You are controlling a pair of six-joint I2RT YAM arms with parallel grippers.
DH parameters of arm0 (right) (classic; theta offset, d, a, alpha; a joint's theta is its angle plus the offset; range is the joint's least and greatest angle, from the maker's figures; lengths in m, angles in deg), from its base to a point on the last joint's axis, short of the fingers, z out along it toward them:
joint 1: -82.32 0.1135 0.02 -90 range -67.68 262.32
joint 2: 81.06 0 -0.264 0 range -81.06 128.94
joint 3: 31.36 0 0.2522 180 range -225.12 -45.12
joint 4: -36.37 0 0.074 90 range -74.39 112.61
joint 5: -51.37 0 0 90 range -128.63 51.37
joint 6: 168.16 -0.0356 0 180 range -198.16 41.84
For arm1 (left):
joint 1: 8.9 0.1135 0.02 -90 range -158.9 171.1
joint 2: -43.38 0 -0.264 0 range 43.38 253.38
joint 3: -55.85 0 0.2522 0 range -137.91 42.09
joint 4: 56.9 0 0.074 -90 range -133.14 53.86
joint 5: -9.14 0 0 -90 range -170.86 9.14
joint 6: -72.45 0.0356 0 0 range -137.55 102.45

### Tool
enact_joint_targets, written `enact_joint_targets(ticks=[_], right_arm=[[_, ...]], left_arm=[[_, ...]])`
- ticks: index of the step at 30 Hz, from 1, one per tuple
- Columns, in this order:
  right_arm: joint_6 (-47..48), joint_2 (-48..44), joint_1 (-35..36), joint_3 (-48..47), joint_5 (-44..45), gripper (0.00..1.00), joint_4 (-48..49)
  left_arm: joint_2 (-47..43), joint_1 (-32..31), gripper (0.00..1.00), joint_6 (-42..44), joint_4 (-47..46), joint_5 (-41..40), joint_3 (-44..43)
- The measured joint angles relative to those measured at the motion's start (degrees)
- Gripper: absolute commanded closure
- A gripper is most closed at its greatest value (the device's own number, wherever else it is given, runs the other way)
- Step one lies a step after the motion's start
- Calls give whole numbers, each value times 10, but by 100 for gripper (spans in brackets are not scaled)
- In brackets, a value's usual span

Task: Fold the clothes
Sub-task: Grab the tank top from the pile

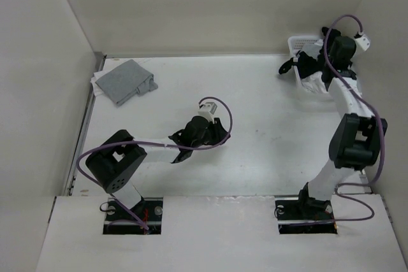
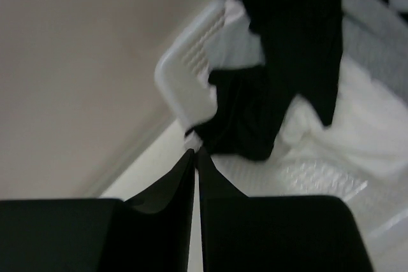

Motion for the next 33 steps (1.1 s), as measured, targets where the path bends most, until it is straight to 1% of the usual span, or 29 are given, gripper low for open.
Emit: enact_joint_targets(ticks=[1, 2, 3, 6, 9, 12, 15, 17, 19, 21, 24, 25, 26, 28, 29, 30, 31, 32, 33], right_arm=[[6, 47, -22, -40, 3, 68, 1], [6, 62, -28, -51, 3, 65, 3], [15, 106, -48, -90, 5, 61, -5], [30, 204, -80, -174, 4, 53, -13], [54, 305, -106, -262, 0, 49, -50], [71, 353, -107, -320, -5, 50, -73], [89, 383, -103, -360, -11, 63, -81], [95, 393, -100, -376, -18, 81, -87], [101, 395, -98, -384, -21, 93, -88], [102, 395, -95, -388, -21, 100, -87], [105, 393, -94, -381, -22, 100, -80], [105, 386, -94, -364, -22, 100, -64], [105, 345, -92, -287, -24, 100, -36], [106, 306, -84, -255, -24, 89, -20], [105, 297, -82, -253, -24, 83, -19], [106, 290, -79, -254, -24, 75, -18], [108, 283, -76, -256, -23, 72, -18], [111, 276, -72, -258, -21, 65, -15], [112, 275, -71, -259, -19, 64, -14]], left_arm=[[0, 10, 69, 0, -6, 4, 5], [0, 14, 68, 0, -8, 5, 8], [0, 22, 66, -2, -16, 8, 13], [0, 45, 64, -5, -29, 14, 27], [0, 59, 62, -10, -39, 23, 28], [0, 66, 62, -17, -45, 35, 28], [1, 73, 62, -27, -54, 48, 28], [7, 76, 62, -32, -65, 56, 28], [15, 78, 62, -36, -67, 61, 28], [21, 80, 62, -40, -67, 66, 28], [25, 81, 62, -42, -68, 71, 28], [25, 81, 62, -43, -68, 71, 28], [25, 81, 62, -43, -68, 71, 28], [25, 81, 62, -44, -71, 74, 28], [25, 81, 62, -44, -71, 74, 28], [25, 81, 62, -44, -71, 74, 29], [25, 81, 62, -44, -71, 74, 28], [25, 81, 62, -44, -71, 74, 28], [25, 81, 62, -44, -71, 73, 28]])
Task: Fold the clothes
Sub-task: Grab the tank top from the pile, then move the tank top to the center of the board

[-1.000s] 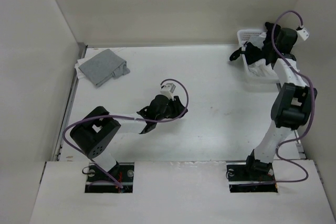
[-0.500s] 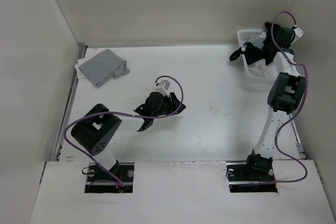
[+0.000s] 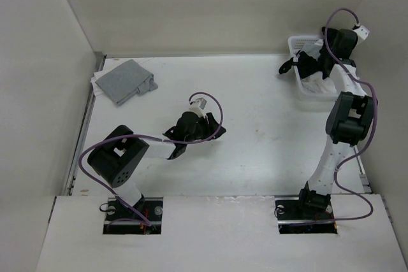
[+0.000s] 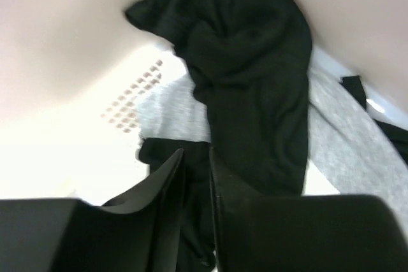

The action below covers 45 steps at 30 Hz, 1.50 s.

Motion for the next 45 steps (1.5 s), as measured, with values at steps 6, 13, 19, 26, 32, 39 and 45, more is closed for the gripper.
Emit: enact_joint_targets(ticks=[6, 13, 19, 26, 32, 39, 45], right_arm=[[6, 24, 4, 0, 3, 60, 0], [8, 96, 4, -4, 5, 98, -29], [7, 70, 6, 24, 15, 100, -4], [14, -116, 40, 136, 30, 100, 46], [21, -354, 121, 226, 32, 100, 103], [16, -616, 339, 344, 42, 99, 113], [-15, -728, 553, 399, 48, 94, 109]], left_arm=[[0, 3, 62, 0, -1, 0, 0], [1, 3, 62, 0, -2, 0, 0], [8, 3, 62, -2, -3, 0, 0], [9, 3, 62, -5, -3, -1, 0], [5, 3, 63, -16, 5, -1, 0], [-137, 37, 63, -23, 37, -37, 31], [-336, 103, 63, -27, 99, -102, 64]])
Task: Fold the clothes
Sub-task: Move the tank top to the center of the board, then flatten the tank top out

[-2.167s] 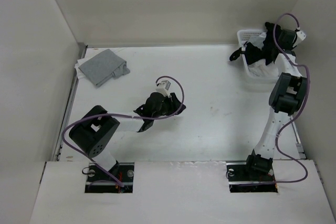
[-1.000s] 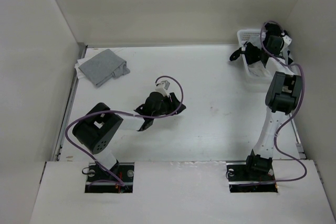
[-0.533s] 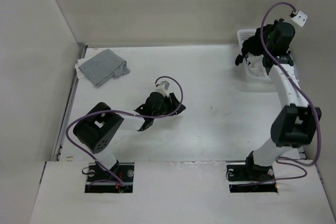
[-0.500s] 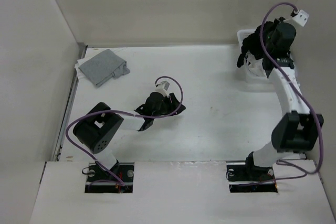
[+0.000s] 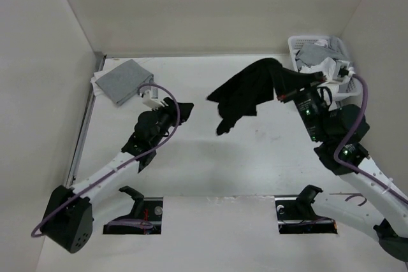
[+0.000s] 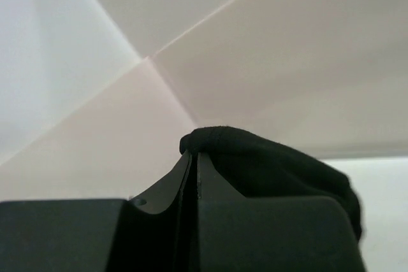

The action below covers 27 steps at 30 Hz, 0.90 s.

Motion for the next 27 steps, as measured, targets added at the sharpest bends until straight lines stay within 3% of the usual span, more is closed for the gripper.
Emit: enact_joint_targets(ticks=[2, 5, 9, 12, 14, 16, 18, 21, 23, 27], right_arm=[[-36, -19, 35, 59, 1, 93, 23], [-88, 16, 33, 145, -7, 90, 47], [-151, 176, -31, 214, -52, 67, 56], [-176, 274, -89, 231, -80, 55, 49], [-184, 275, -106, 240, -86, 56, 52], [-184, 247, -104, 259, -90, 75, 66], [-183, 221, -95, 278, -92, 96, 75], [-189, 155, -61, 344, -94, 99, 63], [-192, 129, -40, 378, -95, 92, 40], [-203, 56, -9, 449, -84, 70, -25]], left_arm=[[-47, 19, 63, 0, 26, -11, 15], [-89, 45, 63, 0, 73, -21, 38], [-97, 90, 63, 3, 137, -22, 66], [-92, 113, 64, 9, 181, -24, 77], [-91, 111, 68, 15, 202, -24, 78], [-91, 101, 75, 21, 214, -29, 78], [-92, 66, 78, 31, 229, -34, 78], [-94, -26, 80, 58, 265, -42, 78], [-99, -102, 78, 68, 293, -54, 78], [-95, -258, 56, 73, 346, -96, 68]])
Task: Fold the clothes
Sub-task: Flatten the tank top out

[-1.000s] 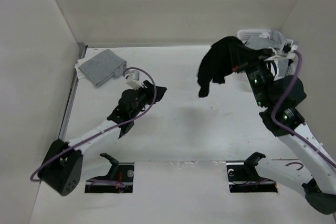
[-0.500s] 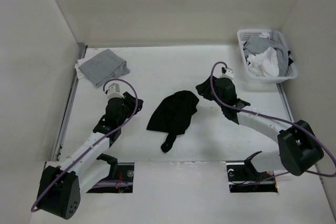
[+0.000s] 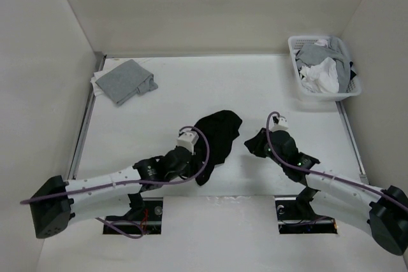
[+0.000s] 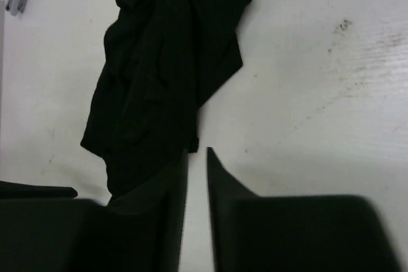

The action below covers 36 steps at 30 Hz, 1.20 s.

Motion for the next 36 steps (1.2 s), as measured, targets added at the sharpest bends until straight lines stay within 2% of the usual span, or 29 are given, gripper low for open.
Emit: enact_joint_targets(ticks=[2, 5, 7, 10, 12, 13, 15, 17, 19, 24, 30, 31, 33, 34, 35, 36], right_arm=[[-1, -26, 2, 11, 3, 61, -20], [-2, -36, 2, 11, 4, 55, -25], [0, -17, 26, 4, -1, 53, -26], [6, 16, 82, -17, -10, 57, -28], [11, 33, 116, -33, -16, 65, -26], [13, 41, 126, -39, -19, 72, -24], [13, 56, 131, -46, -22, 76, -20], [13, 70, 135, -51, -24, 74, -19], [14, 100, 151, -65, -27, 63, -17], [17, 188, 196, -113, -33, 59, 2], [18, 263, 201, -144, -19, 53, 30], [19, 276, 201, -150, -16, 54, 33], [19, 295, 201, -158, -13, 66, 36], [19, 299, 201, -161, -12, 79, 37], [19, 307, 201, -164, -10, 83, 38], [20, 312, 201, -166, -6, 91, 38]], left_arm=[[26, -65, 50, -3, 28, -34, -15], [77, -135, 49, -12, 53, -74, -32], [101, -154, 50, -22, 60, -84, -37], [129, -173, 59, -42, 69, -96, -38], [131, -176, 71, -56, 71, -103, -38], [131, -176, 80, -64, 69, -105, -38], [131, -176, 88, -74, 68, -111, -37], [131, -176, 90, -84, 69, -117, -37], [127, -172, 90, -91, 70, -125, -34], [77, -136, 91, -104, 55, -122, -3], [59, -123, 92, -116, 39, -102, 28], [55, -120, 92, -117, 36, -99, 32], [49, -117, 92, -119, 34, -96, 34], [45, -115, 92, -119, 32, -94, 35], [41, -111, 92, -119, 29, -91, 36], [36, -108, 92, -120, 25, -89, 39]])
